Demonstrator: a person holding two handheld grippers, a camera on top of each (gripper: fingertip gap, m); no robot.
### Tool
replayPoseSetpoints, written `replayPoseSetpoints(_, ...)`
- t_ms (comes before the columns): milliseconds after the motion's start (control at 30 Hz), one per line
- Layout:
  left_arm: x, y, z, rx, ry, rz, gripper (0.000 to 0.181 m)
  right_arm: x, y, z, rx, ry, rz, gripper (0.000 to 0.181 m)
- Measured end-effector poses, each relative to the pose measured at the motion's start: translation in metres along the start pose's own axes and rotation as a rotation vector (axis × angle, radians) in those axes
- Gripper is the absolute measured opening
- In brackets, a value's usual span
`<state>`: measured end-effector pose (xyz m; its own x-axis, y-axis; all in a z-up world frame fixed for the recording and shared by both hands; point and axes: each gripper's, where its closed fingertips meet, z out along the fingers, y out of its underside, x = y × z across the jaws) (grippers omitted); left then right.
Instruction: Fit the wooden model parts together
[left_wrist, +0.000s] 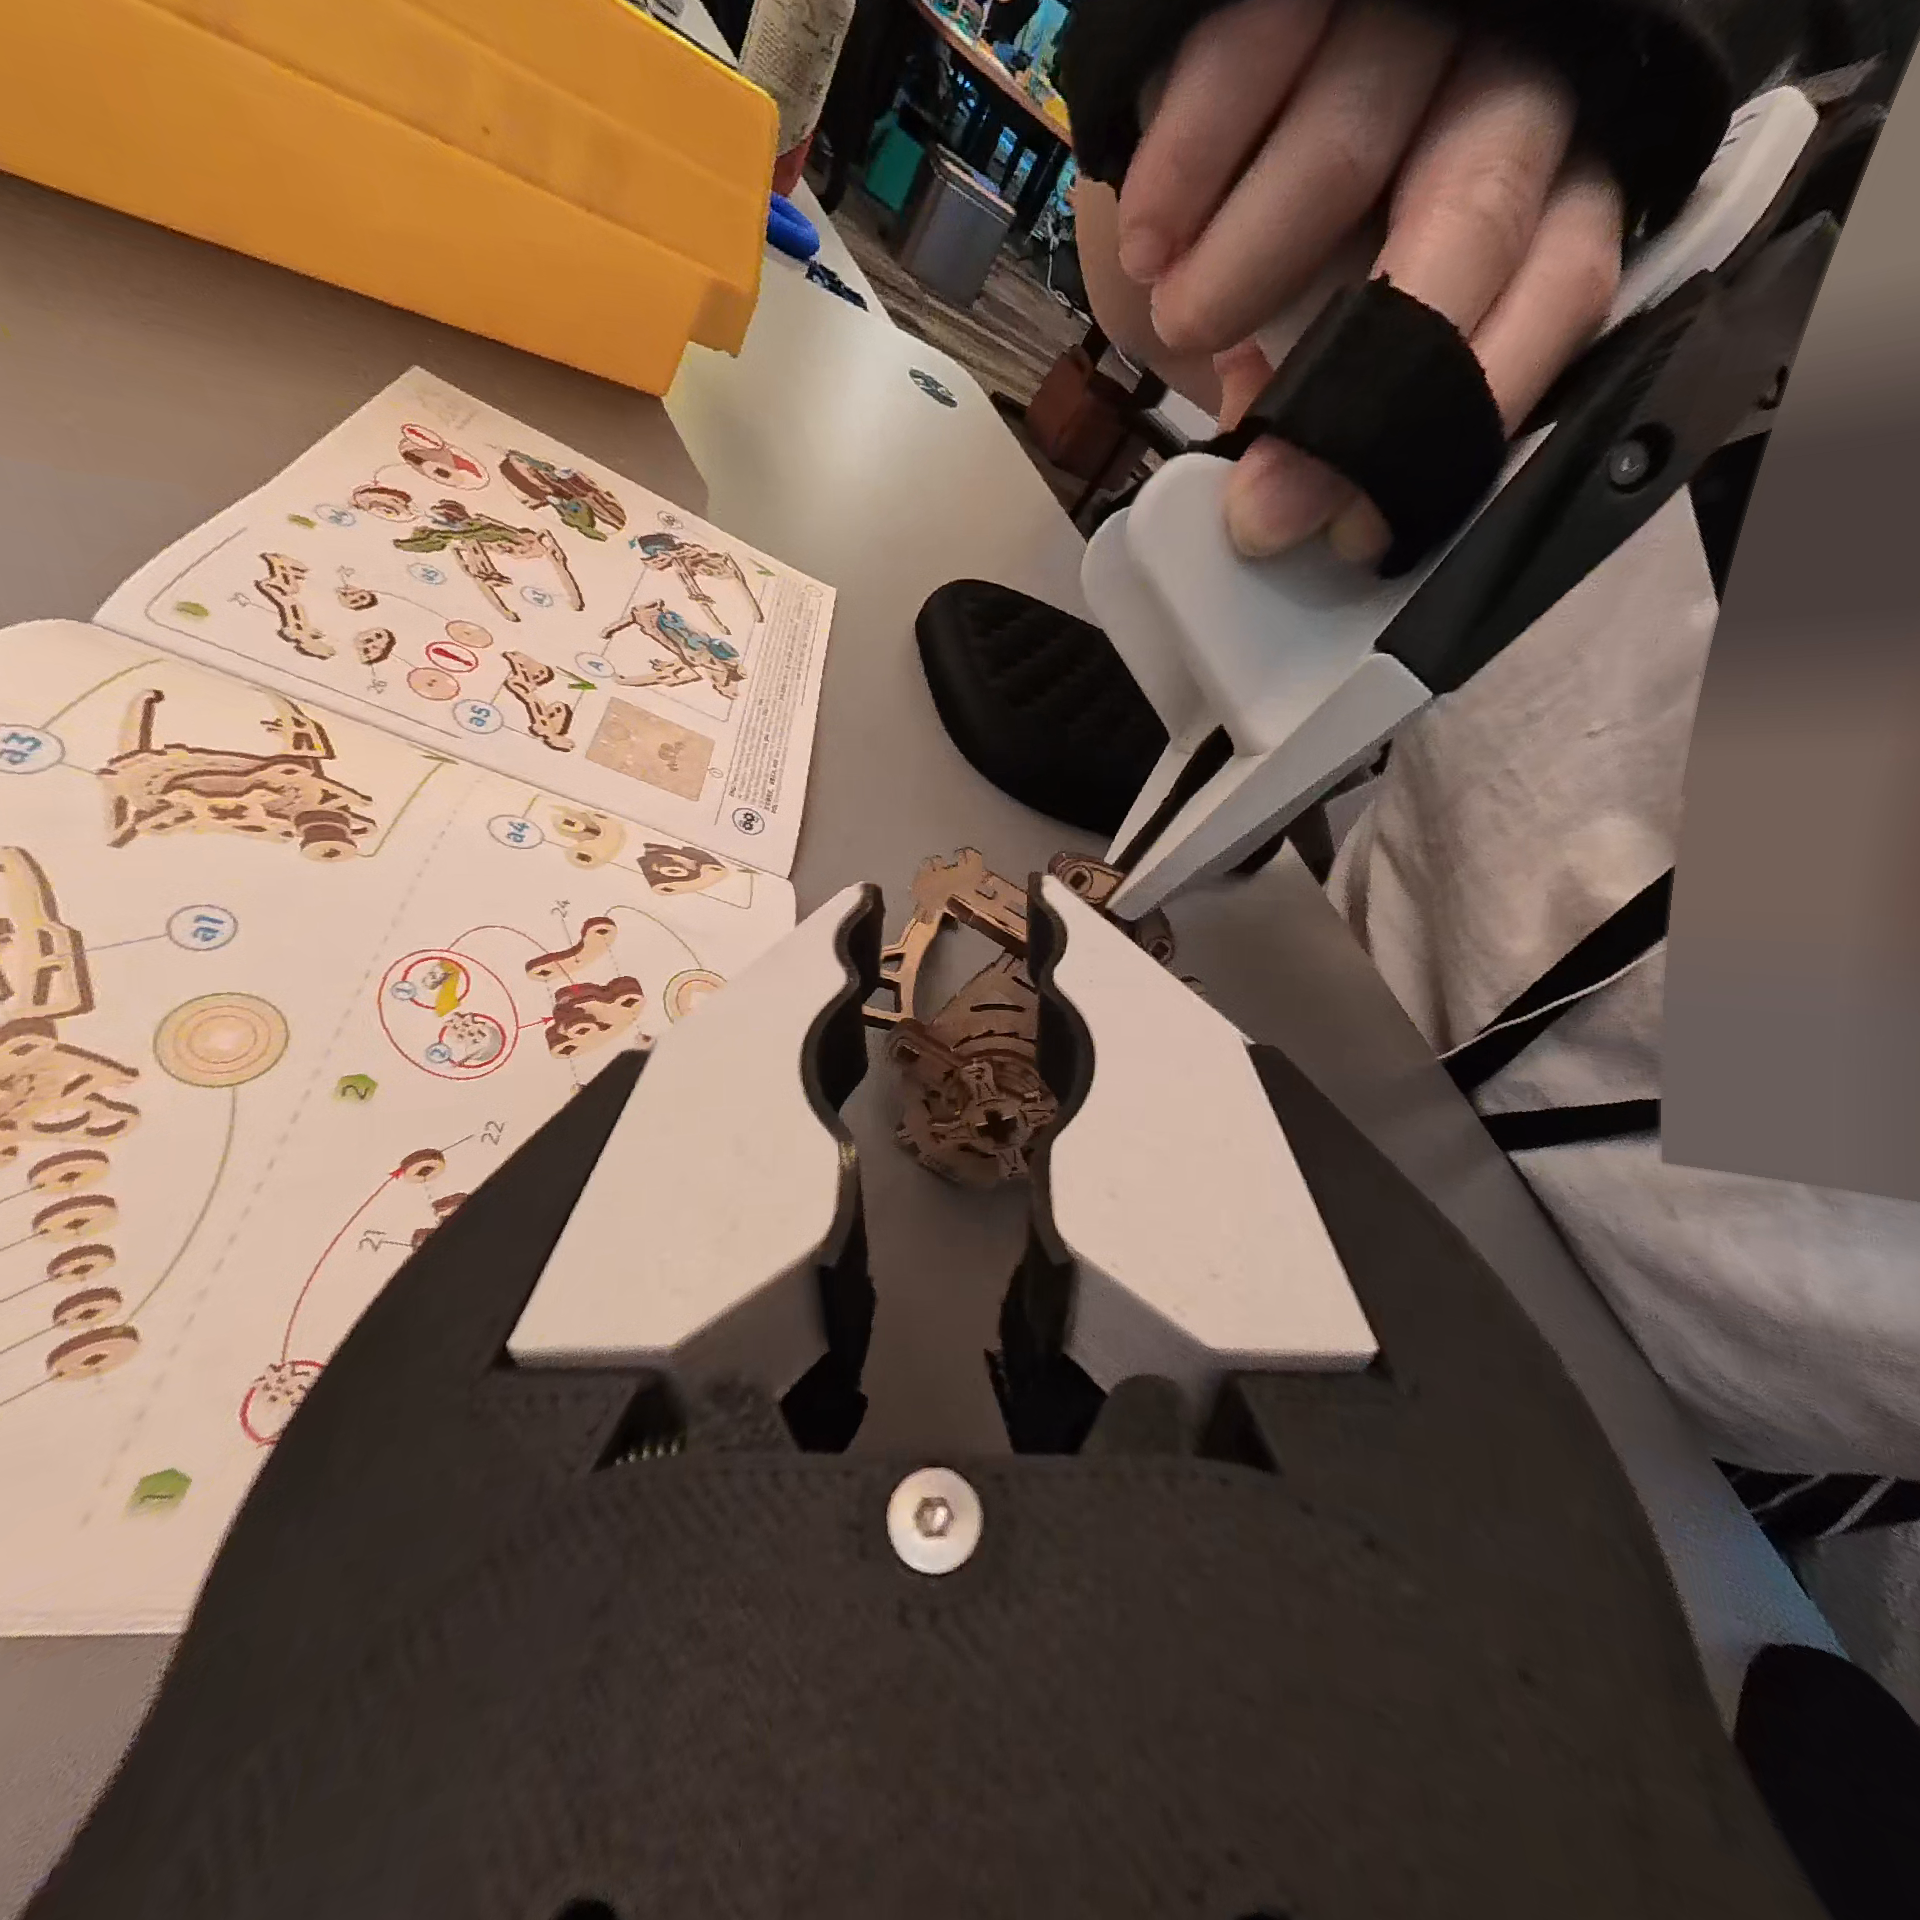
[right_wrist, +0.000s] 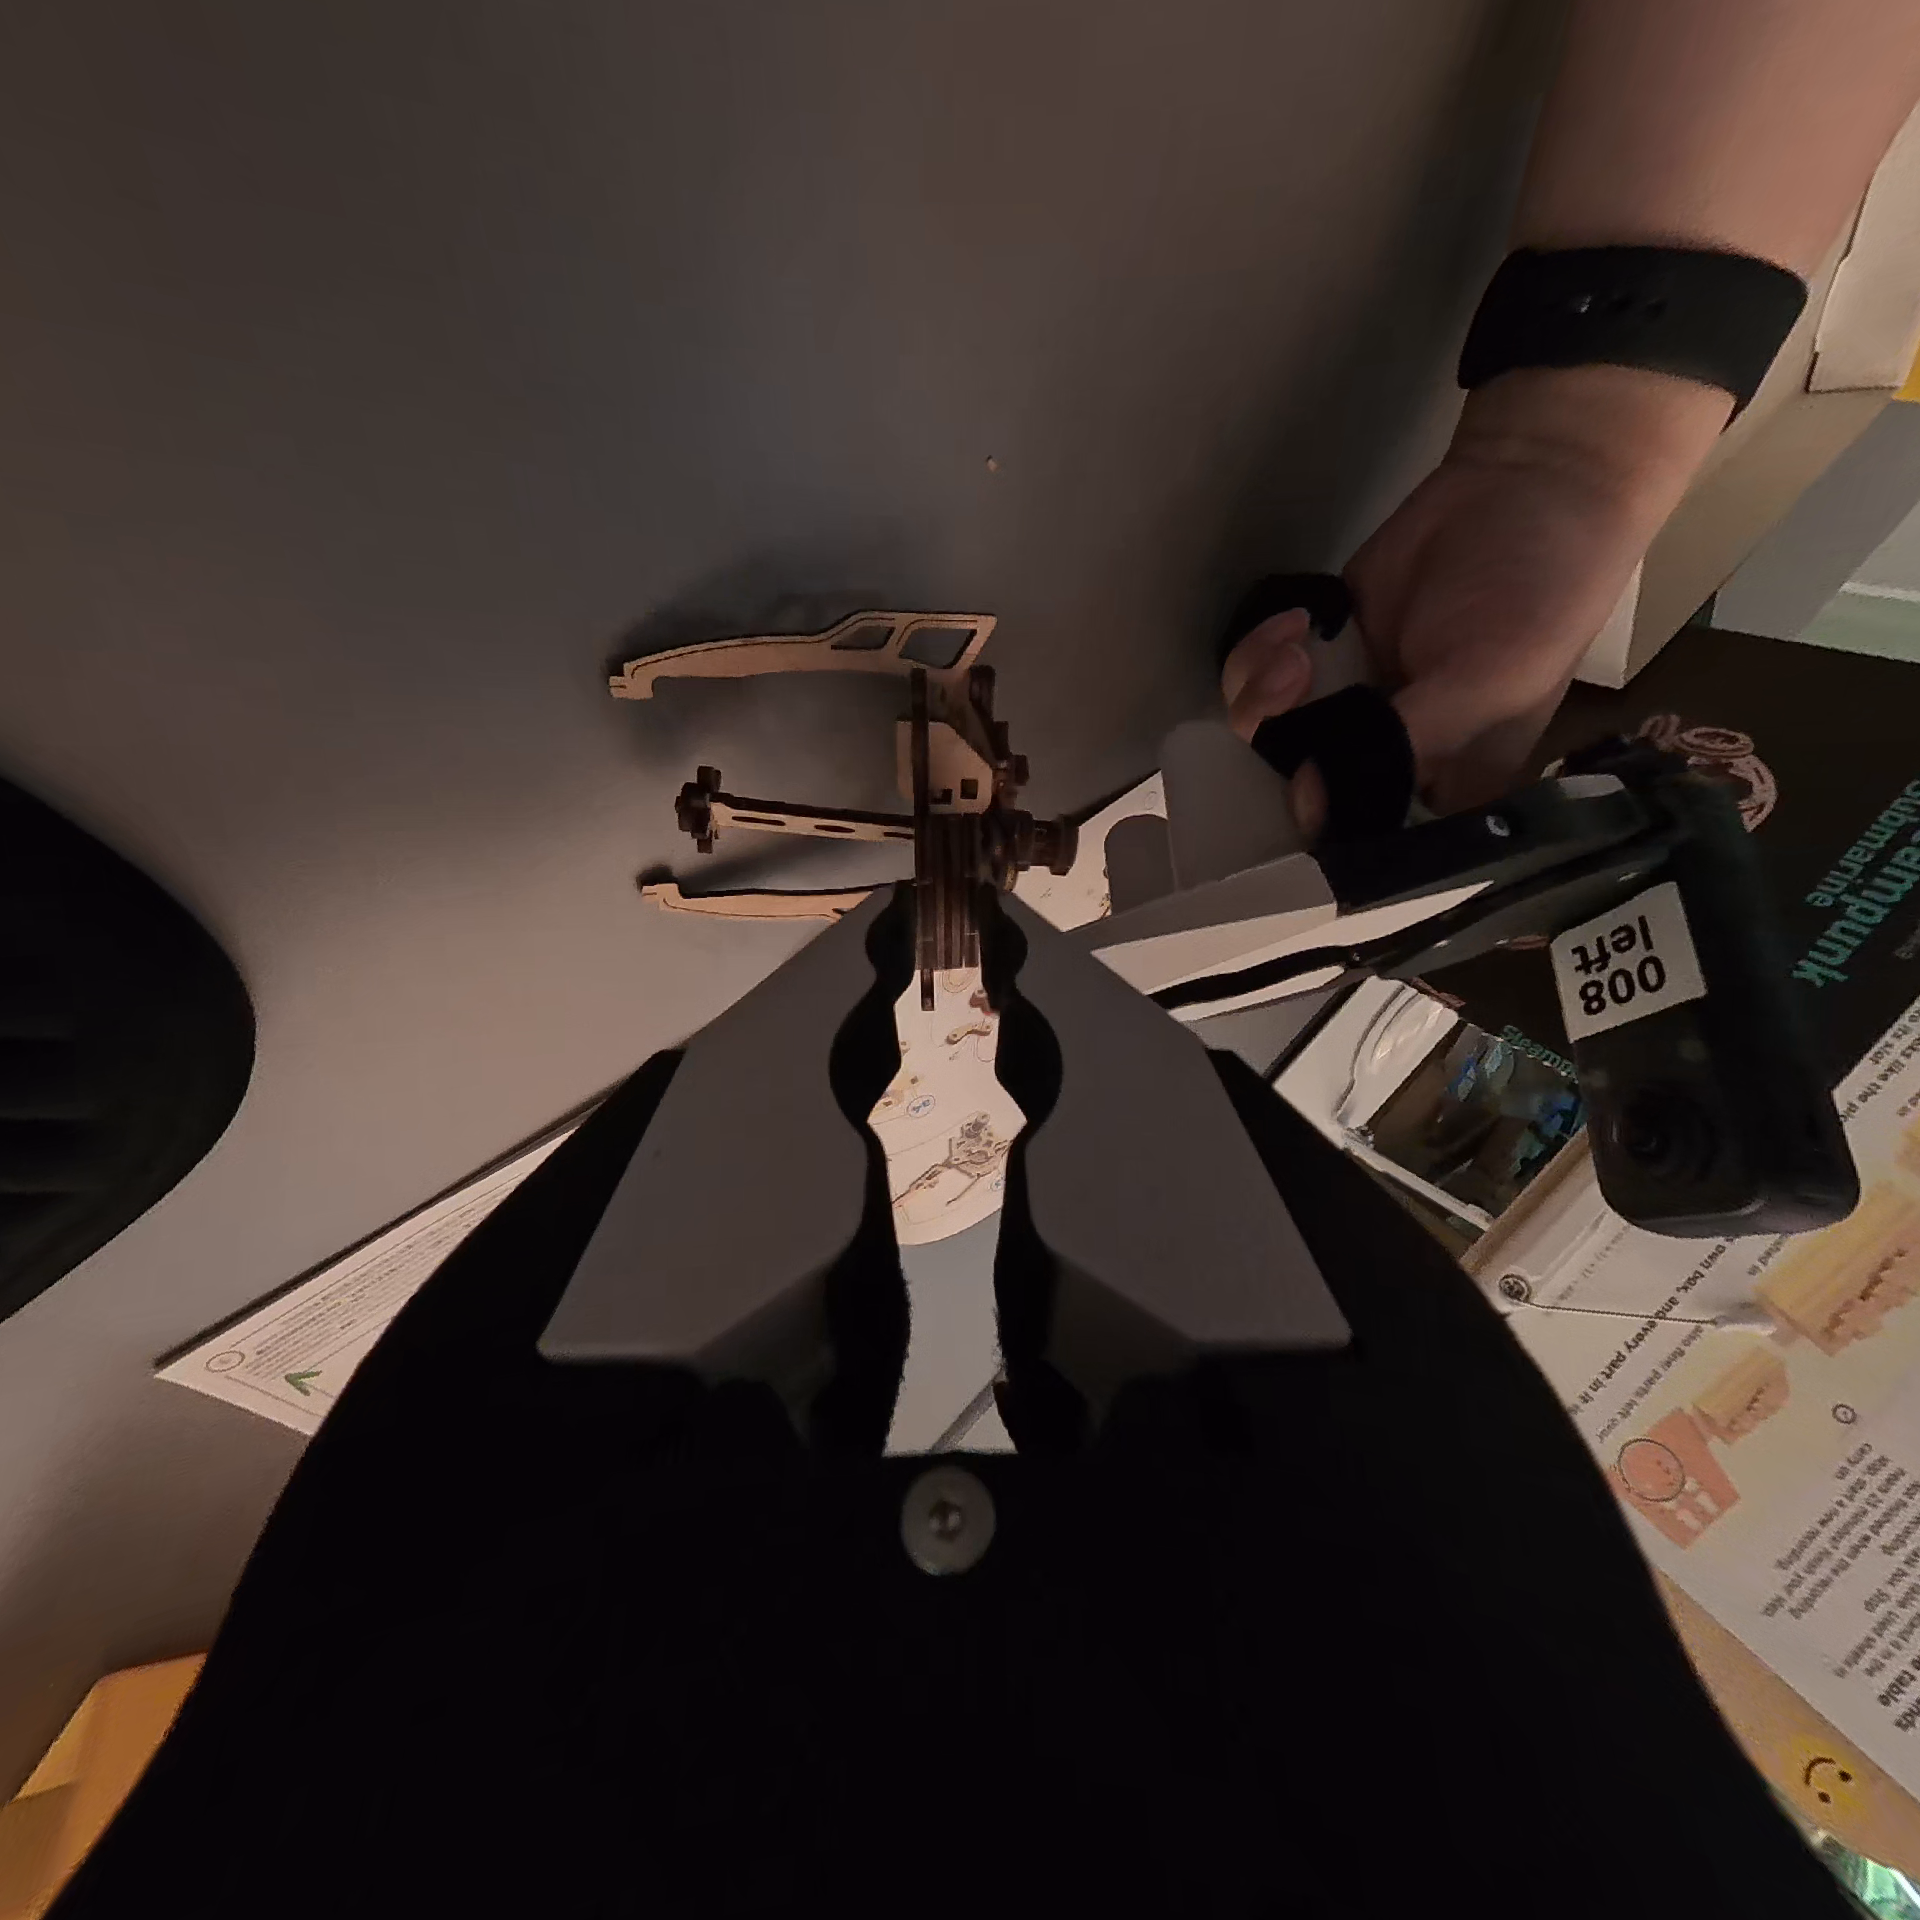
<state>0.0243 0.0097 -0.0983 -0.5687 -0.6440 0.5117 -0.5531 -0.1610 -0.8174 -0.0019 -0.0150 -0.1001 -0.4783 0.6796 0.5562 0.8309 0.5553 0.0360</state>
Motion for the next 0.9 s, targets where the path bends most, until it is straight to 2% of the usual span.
replayPoseSetpoints(233,-0.003,-0.007,-0.006,0.062,0.014,-0.06,0.026,0.002,-0.002,0.0,0.009,0.025,0.002,0.011)
replayPoseSetpoints(900,-0.002,0.004,-0.005,0.024,0.015,-0.123,0.025,0.008,-0.002,0.002,0.004,0.062,0.009,0.011)
